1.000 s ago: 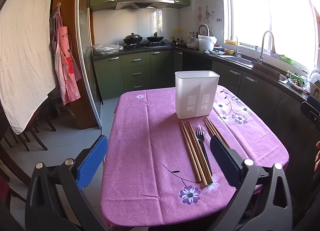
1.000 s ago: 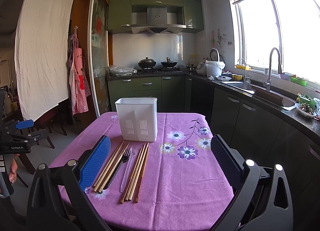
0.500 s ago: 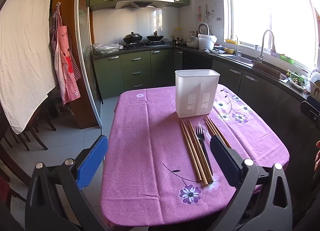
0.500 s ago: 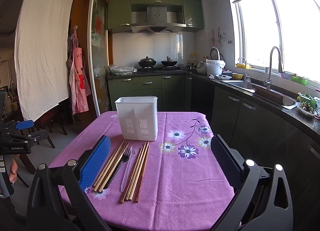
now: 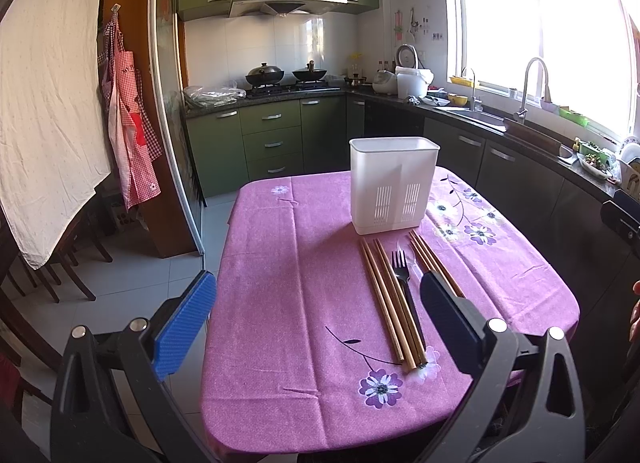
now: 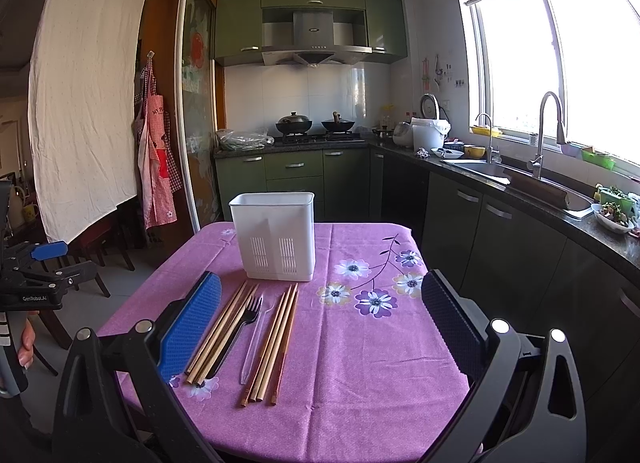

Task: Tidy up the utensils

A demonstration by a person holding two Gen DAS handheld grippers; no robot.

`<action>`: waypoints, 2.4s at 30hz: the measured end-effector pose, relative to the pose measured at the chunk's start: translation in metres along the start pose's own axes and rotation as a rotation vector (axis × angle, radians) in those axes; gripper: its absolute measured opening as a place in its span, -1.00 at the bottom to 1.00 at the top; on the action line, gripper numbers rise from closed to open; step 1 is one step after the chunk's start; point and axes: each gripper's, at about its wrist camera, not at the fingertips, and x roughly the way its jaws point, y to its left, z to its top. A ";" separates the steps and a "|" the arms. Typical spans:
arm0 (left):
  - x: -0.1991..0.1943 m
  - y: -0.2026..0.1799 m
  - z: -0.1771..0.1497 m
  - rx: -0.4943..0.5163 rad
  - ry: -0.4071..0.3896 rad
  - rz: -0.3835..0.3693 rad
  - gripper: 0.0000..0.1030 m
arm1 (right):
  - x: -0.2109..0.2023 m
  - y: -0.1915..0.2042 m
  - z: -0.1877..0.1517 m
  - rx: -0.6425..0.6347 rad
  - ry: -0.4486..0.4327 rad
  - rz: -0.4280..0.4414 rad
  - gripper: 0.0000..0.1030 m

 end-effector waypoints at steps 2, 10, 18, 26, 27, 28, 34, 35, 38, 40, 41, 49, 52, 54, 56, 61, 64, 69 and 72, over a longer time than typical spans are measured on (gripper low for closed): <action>-0.001 0.000 0.001 0.000 0.000 -0.001 0.88 | 0.001 0.000 0.000 0.001 0.002 0.001 0.92; 0.001 0.001 0.000 0.001 0.004 0.000 0.88 | 0.002 0.000 0.000 0.001 0.004 0.001 0.92; 0.002 0.001 -0.001 0.006 0.007 -0.001 0.88 | 0.001 -0.001 0.000 0.002 0.005 0.000 0.92; 0.007 -0.002 0.000 0.015 0.021 -0.004 0.88 | 0.009 -0.003 -0.002 0.010 0.031 0.017 0.92; 0.010 -0.004 0.000 0.023 0.031 -0.006 0.88 | 0.014 -0.004 -0.002 0.009 0.045 0.022 0.92; 0.015 -0.006 0.001 0.032 0.044 -0.010 0.88 | 0.018 -0.005 -0.002 0.005 0.058 0.022 0.92; 0.068 -0.025 0.009 0.080 0.181 -0.021 0.88 | 0.063 -0.017 0.003 0.007 0.171 0.034 0.92; 0.082 -0.030 0.010 0.088 0.214 -0.036 0.88 | 0.072 -0.019 0.004 0.003 0.191 0.026 0.92; 0.118 -0.046 0.011 0.082 0.311 -0.093 0.88 | 0.100 -0.031 0.006 0.029 0.249 0.052 0.92; 0.140 -0.058 0.011 0.077 0.376 -0.135 0.88 | 0.117 -0.039 0.007 0.046 0.278 0.060 0.92; 0.149 -0.065 0.011 0.078 0.399 -0.155 0.88 | 0.125 -0.042 0.007 0.049 0.293 0.051 0.92; 0.199 -0.111 0.015 0.132 0.518 -0.172 0.27 | 0.175 -0.054 0.004 0.075 0.378 0.048 0.76; 0.212 -0.113 0.014 0.126 0.560 -0.155 -0.01 | 0.184 -0.055 0.001 0.074 0.397 0.044 0.53; 0.221 -0.112 0.012 0.110 0.595 -0.149 -0.19 | 0.185 -0.054 -0.001 0.067 0.403 0.044 0.49; 0.227 -0.110 0.009 0.104 0.615 -0.139 -0.34 | 0.187 -0.053 -0.002 0.062 0.406 0.047 0.48; 0.235 -0.108 0.008 0.080 0.638 -0.151 -0.43 | 0.185 -0.049 -0.005 0.049 0.402 0.049 0.48; 0.241 -0.113 0.006 0.085 0.657 -0.169 -0.56 | 0.185 -0.048 -0.007 0.049 0.404 0.052 0.48; 0.248 -0.116 0.007 0.093 0.660 -0.166 -0.61 | 0.184 -0.048 -0.007 0.050 0.403 0.054 0.48; 0.248 -0.118 0.008 0.091 0.665 -0.186 -0.64 | 0.184 -0.046 -0.007 0.046 0.402 0.057 0.49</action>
